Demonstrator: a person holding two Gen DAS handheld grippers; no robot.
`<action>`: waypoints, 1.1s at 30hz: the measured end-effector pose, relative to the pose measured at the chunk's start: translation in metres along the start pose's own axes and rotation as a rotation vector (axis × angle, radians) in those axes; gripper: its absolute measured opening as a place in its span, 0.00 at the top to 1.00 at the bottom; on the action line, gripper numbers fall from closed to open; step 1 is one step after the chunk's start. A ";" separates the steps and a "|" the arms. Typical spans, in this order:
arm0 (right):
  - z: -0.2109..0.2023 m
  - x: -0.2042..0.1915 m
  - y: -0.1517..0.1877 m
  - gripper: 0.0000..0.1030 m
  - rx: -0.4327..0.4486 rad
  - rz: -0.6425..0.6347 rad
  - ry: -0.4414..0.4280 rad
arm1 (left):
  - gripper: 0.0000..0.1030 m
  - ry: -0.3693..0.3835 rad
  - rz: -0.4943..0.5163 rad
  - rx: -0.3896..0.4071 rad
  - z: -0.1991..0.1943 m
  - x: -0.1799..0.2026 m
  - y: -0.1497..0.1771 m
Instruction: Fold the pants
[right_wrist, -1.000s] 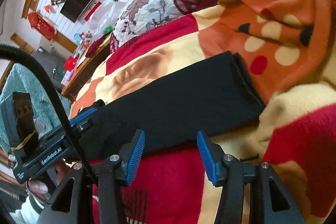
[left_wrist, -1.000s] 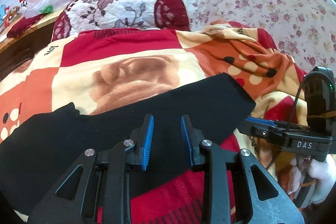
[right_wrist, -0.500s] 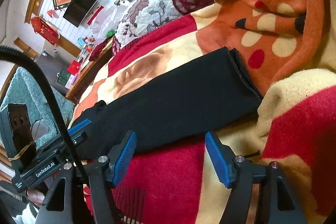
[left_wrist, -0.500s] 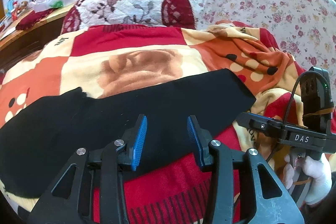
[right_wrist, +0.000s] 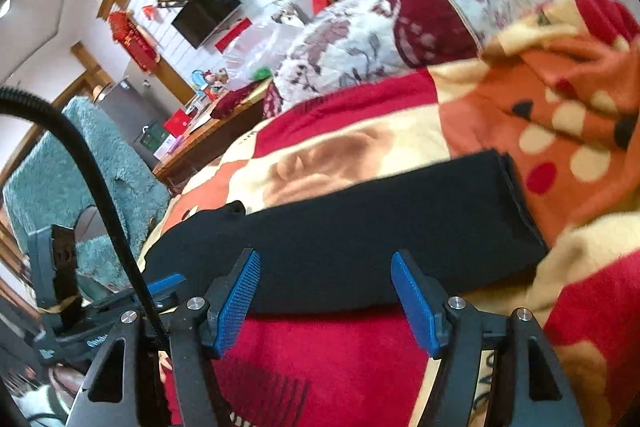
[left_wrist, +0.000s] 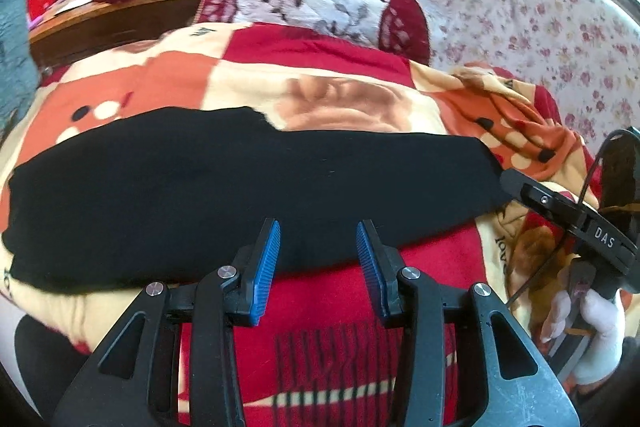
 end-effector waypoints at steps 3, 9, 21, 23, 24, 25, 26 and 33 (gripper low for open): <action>-0.001 -0.008 0.000 0.36 0.005 -0.064 0.043 | 0.62 -0.003 -0.042 -0.007 -0.007 -0.011 0.004; 0.002 -0.016 0.001 0.30 -0.006 -0.093 0.037 | 0.62 -0.022 -0.072 0.013 -0.018 -0.020 0.006; -0.008 -0.018 0.000 0.30 0.026 -0.090 0.016 | 0.62 -0.029 -0.074 -0.012 -0.004 -0.015 0.015; -0.008 -0.016 0.000 0.29 0.030 -0.079 0.017 | 0.62 -0.034 -0.073 -0.007 -0.002 -0.014 0.014; -0.006 -0.014 0.001 0.29 0.024 -0.071 0.018 | 0.62 -0.024 -0.077 -0.008 0.000 -0.013 0.015; -0.005 -0.012 0.002 0.29 0.020 -0.067 0.019 | 0.62 -0.019 -0.079 -0.010 0.001 -0.012 0.016; -0.004 -0.011 0.003 0.29 0.016 -0.062 0.021 | 0.62 -0.019 -0.076 -0.012 0.003 -0.011 0.017; 0.001 -0.010 0.006 0.29 0.000 -0.069 0.031 | 0.62 -0.029 -0.067 -0.009 0.007 -0.010 0.019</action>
Point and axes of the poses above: each gripper's, at about its wrist camera, not at the fingertips, and z roughly the way its jaws point, x to its right, y to its underside, the point moved 8 cm from there along z, roughly the way its jaws point, and after that the axes turned 8 degrees about -x, right-handed, at the moved point
